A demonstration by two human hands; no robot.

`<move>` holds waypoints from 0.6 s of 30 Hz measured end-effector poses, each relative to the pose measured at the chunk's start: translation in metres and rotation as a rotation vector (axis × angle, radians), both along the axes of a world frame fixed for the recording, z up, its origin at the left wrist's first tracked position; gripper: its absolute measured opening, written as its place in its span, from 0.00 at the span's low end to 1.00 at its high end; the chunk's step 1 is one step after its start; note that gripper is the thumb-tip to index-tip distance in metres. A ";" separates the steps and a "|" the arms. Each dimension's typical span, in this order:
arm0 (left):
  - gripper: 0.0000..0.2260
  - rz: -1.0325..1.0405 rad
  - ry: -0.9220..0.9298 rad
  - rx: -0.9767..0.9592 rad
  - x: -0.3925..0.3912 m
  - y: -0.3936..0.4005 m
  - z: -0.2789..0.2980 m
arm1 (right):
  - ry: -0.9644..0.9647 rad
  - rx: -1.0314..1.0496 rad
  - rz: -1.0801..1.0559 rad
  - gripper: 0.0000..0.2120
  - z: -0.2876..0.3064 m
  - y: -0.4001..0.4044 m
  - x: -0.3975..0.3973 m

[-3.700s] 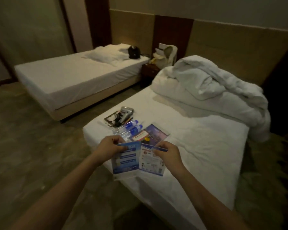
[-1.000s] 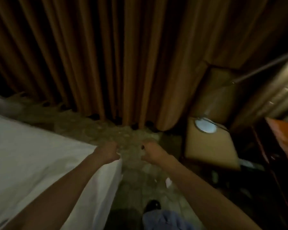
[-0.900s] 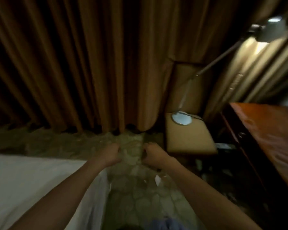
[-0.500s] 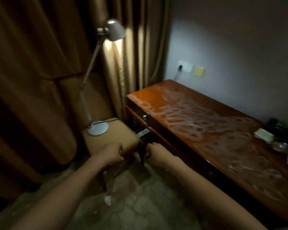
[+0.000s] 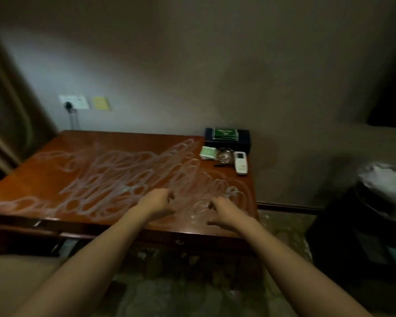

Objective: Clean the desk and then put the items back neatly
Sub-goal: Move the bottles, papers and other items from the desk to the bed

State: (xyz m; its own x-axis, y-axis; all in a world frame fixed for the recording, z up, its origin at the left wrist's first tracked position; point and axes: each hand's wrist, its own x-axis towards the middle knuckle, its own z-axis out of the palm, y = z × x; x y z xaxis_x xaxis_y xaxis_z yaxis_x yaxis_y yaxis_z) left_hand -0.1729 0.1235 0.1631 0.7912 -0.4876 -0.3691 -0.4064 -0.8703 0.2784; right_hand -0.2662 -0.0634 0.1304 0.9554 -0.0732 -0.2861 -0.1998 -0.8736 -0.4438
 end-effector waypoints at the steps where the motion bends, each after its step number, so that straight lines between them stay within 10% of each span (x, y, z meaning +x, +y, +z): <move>1: 0.20 -0.020 -0.007 -0.001 0.008 -0.018 -0.005 | 0.020 0.010 -0.046 0.25 -0.005 -0.013 -0.001; 18: 0.24 -0.050 0.095 -0.049 0.279 -0.199 -0.084 | 0.131 0.207 -0.502 0.18 -0.062 -0.154 0.217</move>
State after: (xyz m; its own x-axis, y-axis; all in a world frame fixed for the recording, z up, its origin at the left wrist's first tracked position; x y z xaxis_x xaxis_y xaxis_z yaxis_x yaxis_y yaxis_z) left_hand 0.1060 -0.0757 0.0793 0.7282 -0.5446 -0.4161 -0.4184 -0.8341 0.3596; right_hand -0.0492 -0.2169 0.0685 0.7731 -0.4398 -0.4570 -0.6341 -0.5540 -0.5395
